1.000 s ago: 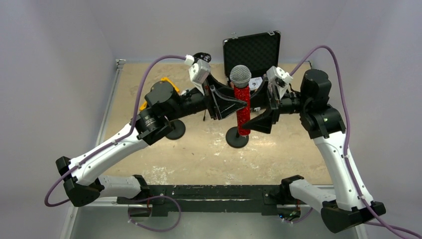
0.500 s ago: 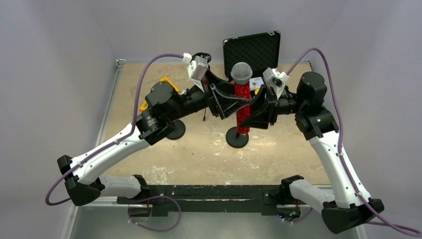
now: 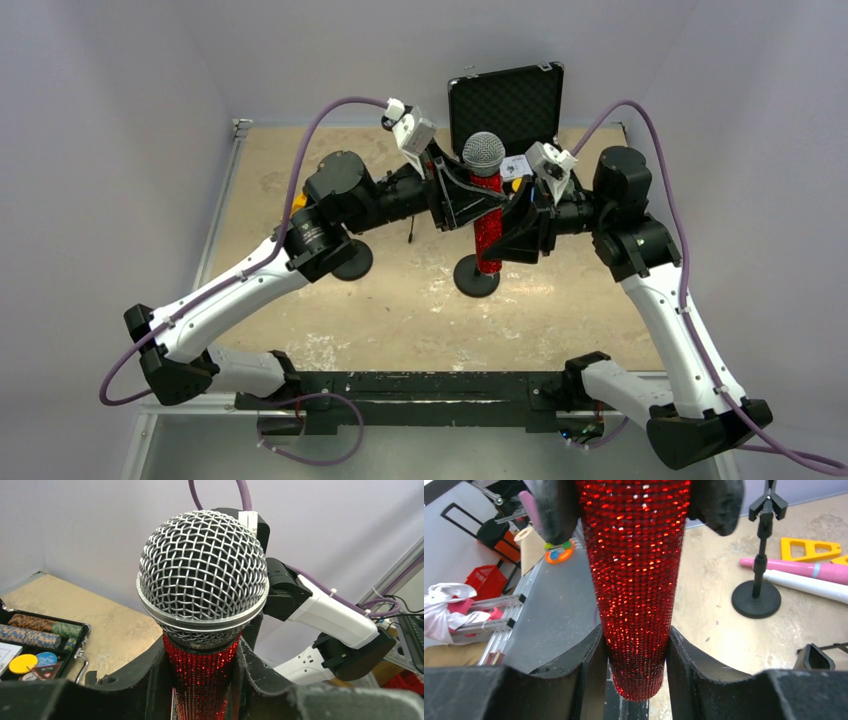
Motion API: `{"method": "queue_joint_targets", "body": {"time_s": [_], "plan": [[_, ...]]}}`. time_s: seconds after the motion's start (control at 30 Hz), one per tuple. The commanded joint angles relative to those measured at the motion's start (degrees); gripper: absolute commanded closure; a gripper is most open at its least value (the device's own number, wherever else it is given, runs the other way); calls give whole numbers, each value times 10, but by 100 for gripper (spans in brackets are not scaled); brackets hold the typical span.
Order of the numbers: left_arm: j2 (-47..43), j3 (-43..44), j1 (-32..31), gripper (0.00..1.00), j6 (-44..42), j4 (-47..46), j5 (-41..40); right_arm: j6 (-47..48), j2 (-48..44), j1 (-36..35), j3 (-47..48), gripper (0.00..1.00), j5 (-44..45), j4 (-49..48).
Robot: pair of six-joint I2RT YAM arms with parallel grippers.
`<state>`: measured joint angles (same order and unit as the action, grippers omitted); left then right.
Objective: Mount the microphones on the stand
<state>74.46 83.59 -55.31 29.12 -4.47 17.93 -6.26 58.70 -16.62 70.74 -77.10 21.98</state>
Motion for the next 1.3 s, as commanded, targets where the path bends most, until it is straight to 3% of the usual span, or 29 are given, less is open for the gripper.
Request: {"method": "queue_joint_targets", "body": {"time_s": [0.0, 0.03, 0.07, 0.17, 0.23, 0.4, 0.57, 0.7, 1.0, 1.27], "plan": [[-1, 42, -3, 97, -35, 32, 20, 46, -14, -5, 15, 100, 11, 28], [-4, 47, -3, 100, -46, 42, 17, 57, -15, -5, 19, 86, 17, 44], [-9, 47, -3, 100, -59, 67, 17, 91, -19, -5, 25, 61, 25, 65], [-50, 35, 0, 100, -95, 105, 7, 194, -32, -4, 58, 16, 58, 156], [-90, 21, 5, 100, -118, 151, -1, 265, -42, -3, 83, 7, 98, 215], [-199, -38, 11, 100, -175, 254, -8, 356, -61, 16, 85, 1, 181, 253], [-306, -124, 11, 100, -209, 292, -13, 507, -32, 38, 77, 1, 192, 265], [-351, -176, 11, 100, -206, 303, -23, 562, 33, 65, 112, 1, 165, 266], [-399, -227, 11, 100, -198, 319, -41, 591, 147, 64, 142, 2, 157, 303], [-399, -240, 11, 100, -193, 302, -33, 592, 166, 63, 102, 9, 170, 288]]}}
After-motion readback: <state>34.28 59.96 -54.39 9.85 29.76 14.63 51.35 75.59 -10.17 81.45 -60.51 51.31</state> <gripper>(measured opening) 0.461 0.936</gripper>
